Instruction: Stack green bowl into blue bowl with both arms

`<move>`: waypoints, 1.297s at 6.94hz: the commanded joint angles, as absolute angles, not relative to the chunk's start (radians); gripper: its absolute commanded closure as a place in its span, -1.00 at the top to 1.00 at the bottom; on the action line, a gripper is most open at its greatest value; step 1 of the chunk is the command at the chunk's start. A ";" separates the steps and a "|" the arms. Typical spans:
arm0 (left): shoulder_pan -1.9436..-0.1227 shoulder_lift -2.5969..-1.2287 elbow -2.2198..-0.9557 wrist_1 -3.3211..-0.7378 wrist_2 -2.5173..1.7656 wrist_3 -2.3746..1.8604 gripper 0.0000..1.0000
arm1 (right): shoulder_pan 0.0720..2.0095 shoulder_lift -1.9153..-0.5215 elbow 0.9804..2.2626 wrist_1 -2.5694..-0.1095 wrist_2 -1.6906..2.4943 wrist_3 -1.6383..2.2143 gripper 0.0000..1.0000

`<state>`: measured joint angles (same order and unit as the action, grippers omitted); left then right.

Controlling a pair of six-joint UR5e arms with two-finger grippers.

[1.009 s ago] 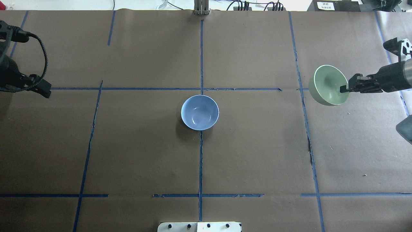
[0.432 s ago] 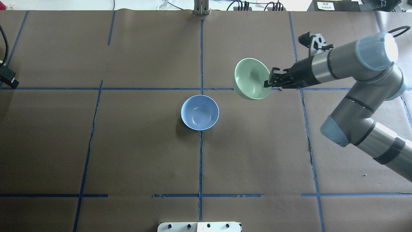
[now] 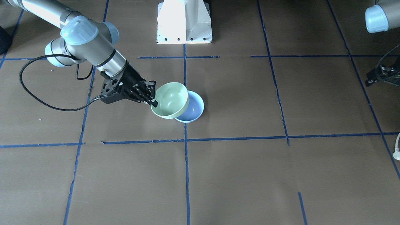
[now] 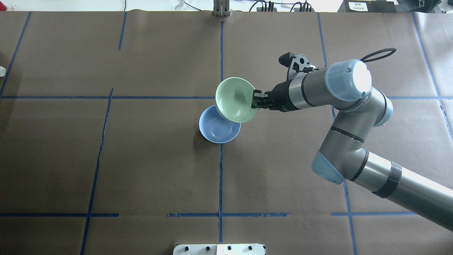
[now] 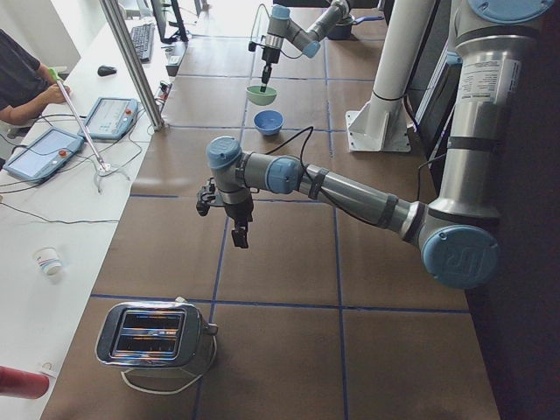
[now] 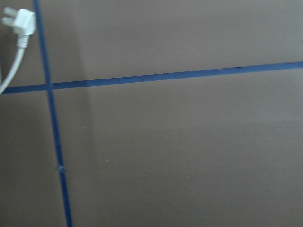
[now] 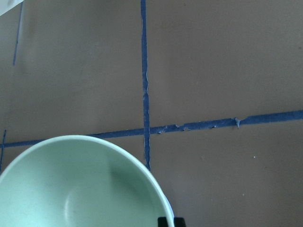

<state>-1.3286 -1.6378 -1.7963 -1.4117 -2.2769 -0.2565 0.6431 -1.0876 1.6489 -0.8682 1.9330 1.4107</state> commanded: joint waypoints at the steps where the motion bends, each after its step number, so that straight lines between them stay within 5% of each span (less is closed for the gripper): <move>1: -1.382 -1.631 -1.734 -1.450 -2.276 -0.192 1.00 | 0.600 -1.072 1.641 -0.893 1.910 1.411 -1.00; 9: -1.384 -1.623 -1.724 -1.453 -2.276 -0.190 1.00 | 0.561 -1.002 1.637 -1.028 1.853 1.410 -0.95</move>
